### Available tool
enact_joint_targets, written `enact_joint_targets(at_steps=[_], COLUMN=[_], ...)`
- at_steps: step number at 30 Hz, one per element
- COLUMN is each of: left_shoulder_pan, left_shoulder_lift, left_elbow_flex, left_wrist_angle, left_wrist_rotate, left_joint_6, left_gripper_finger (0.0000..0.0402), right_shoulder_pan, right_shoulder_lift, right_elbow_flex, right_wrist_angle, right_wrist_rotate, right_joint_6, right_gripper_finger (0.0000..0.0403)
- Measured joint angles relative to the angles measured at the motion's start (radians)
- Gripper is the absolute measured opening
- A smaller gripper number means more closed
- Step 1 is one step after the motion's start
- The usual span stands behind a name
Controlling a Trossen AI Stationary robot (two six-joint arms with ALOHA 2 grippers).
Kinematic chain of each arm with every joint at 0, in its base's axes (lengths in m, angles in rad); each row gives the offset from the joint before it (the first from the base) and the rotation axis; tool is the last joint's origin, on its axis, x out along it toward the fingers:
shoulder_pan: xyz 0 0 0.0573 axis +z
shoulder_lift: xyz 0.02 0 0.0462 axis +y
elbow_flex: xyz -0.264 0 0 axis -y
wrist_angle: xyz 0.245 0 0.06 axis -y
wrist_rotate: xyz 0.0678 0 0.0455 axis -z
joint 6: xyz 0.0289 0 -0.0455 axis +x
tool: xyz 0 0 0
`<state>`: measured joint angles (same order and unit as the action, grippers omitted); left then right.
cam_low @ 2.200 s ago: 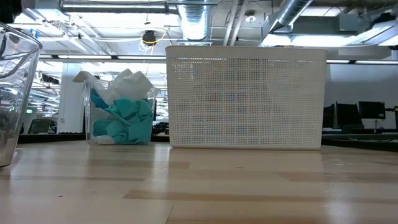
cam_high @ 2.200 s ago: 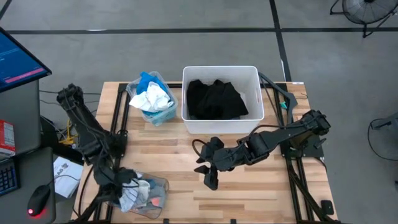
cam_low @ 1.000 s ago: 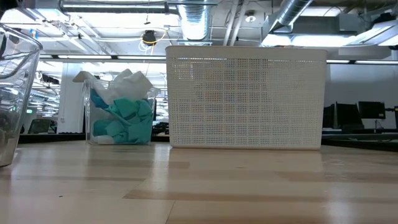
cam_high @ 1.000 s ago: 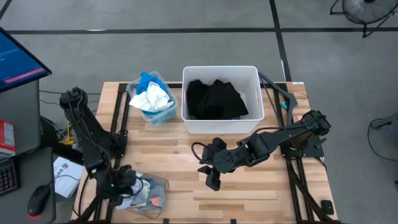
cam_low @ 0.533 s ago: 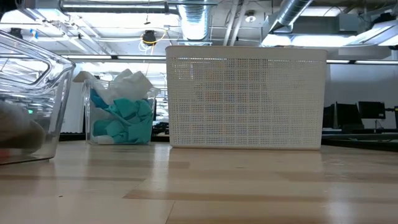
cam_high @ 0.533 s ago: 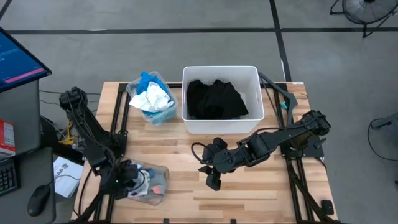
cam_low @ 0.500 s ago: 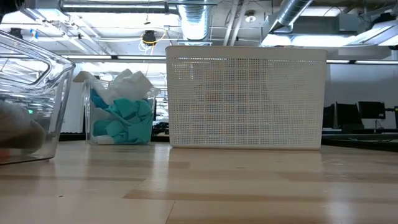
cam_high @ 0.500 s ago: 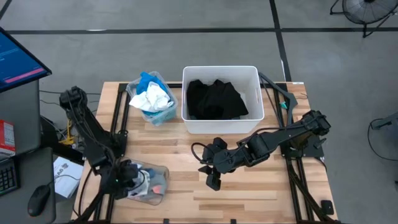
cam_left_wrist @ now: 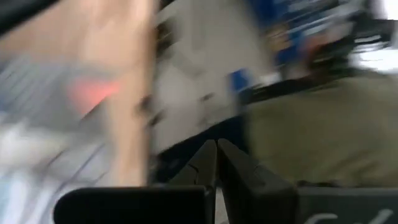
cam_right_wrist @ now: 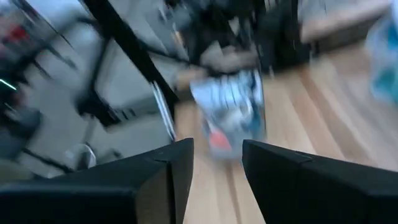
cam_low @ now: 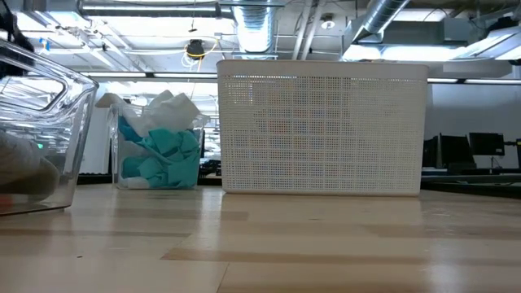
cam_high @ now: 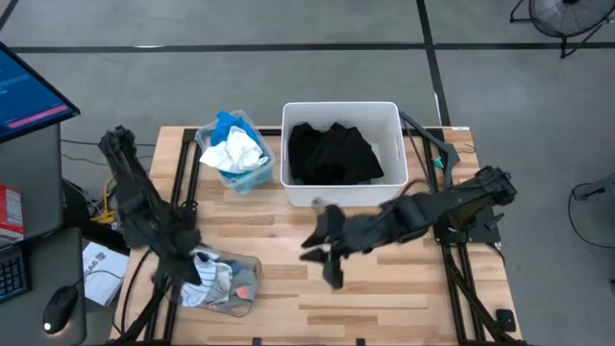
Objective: Pick & Place Cloths
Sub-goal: Return to Home Position
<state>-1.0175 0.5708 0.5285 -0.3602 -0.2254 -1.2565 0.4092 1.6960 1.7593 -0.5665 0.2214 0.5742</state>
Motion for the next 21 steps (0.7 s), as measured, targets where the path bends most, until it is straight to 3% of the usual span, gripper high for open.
enact_joint_targets(at_steps=[3, 7, 11, 14, 17, 21], left_shoulder_pan=[0.006, 0.006, 0.006, 0.006, 0.006, 0.004], left_shoulder_lift=[-0.118, -0.263, -0.398, -0.479, -0.568, -0.555], left_elbow_flex=[0.000, 0.002, 0.003, 0.003, 0.003, 0.045], left_wrist_angle=[0.134, 0.327, 0.363, 0.372, 0.371, 0.375], left_wrist_rotate=[-0.030, -0.005, 0.028, 0.026, 0.138, 0.319], left_joint_6=[0.152, 0.466, 0.689, 0.863, 0.974, 1.010], left_gripper_finger=[0.0001, 0.0001, 0.0002, 0.0002, 0.0002, 0.0002], right_shoulder_pan=[-0.020, -0.035, -0.053, -0.051, -0.079, -0.129], right_shoulder_lift=[-0.049, -0.119, -0.201, -0.250, -0.307, -0.436], right_elbow_flex=[0.056, 0.116, 0.123, 0.126, 0.122, 0.071], right_wrist_angle=[0.054, 0.055, 0.051, 0.055, 0.037, 0.044], right_wrist_rotate=[-0.004, -0.013, -0.014, -0.013, -0.056, -0.138], right_joint_6=[-0.006, -0.009, 0.001, -0.249, -0.334, -0.403], right_gripper_finger=[0.0131, 0.0128, 0.0128, 0.0131, 0.0132, 0.0133])
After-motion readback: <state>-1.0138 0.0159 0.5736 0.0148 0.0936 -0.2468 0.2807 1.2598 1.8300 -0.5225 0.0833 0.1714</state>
